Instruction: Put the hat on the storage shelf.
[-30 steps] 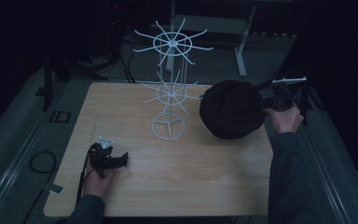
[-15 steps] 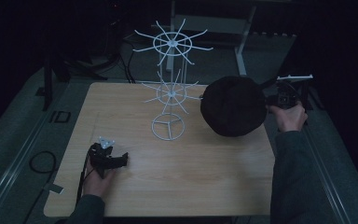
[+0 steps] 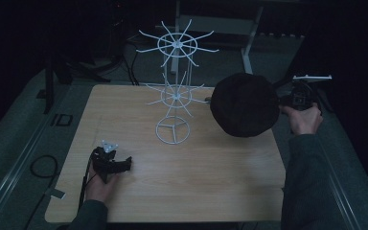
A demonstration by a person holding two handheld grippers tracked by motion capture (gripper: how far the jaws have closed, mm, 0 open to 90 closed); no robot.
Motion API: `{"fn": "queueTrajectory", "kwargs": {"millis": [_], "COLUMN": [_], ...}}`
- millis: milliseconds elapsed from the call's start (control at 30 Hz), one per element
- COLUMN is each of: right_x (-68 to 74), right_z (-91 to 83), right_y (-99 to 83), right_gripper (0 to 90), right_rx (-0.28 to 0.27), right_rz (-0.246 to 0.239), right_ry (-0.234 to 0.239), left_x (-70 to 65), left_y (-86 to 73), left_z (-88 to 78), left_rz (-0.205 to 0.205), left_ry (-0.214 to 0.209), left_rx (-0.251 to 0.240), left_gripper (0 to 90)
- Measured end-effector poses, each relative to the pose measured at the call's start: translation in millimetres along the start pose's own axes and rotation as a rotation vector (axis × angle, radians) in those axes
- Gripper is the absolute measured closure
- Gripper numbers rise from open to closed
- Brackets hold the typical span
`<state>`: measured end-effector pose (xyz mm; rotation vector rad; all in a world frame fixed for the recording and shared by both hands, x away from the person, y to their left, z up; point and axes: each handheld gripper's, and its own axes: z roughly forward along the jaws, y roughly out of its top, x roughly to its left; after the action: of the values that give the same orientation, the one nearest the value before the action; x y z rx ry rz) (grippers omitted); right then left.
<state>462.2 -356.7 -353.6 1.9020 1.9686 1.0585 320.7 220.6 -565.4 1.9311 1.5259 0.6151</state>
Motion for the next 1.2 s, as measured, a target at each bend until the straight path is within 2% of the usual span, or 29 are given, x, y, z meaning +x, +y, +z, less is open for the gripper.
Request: {"fn": "queueTrajectory", "kwargs": {"millis": [133, 400, 767, 800, 1000, 1133, 1200], "right_x": [1.7, 5.8, 11.6, 14.5, 20.6, 24.7, 26.9], "right_z": [-1.8, -5.2, -10.0, -9.7, -8.1, -6.2, -4.8], "right_y": [1.3, 3.7, 9.1, 10.6, 12.4, 13.8, 14.6], "right_gripper": [80.0, 79.9, 79.9, 79.9, 79.9, 79.9, 79.8], "right_rx": [-0.018, -0.031, -0.058, -0.067, -0.076, -0.083, -0.094], "right_rz": [0.012, 0.015, 0.032, 0.033, 0.038, 0.053, 0.065], "right_ry": [0.026, 0.041, 0.085, 0.102, 0.123, 0.157, 0.190], "left_x": [0.0, 0.1, 0.1, 0.2, 0.2, 0.0, 0.0], "left_y": [0.0, 0.0, 0.0, 0.1, 0.1, 0.0, 0.0], "left_z": [0.0, -0.1, -0.1, -0.1, -0.1, 0.0, 0.0], "left_rz": [0.000, 0.002, 0.002, 0.003, 0.003, 0.001, 0.001], "left_ry": [0.000, -0.001, -0.001, 0.000, 0.000, -0.001, -0.001], "left_rx": [0.000, 0.001, 0.001, 0.001, 0.001, 0.001, 0.000], "left_gripper": [9.2, 9.2, 9.2, 9.2, 9.1, 9.2, 9.2]}}
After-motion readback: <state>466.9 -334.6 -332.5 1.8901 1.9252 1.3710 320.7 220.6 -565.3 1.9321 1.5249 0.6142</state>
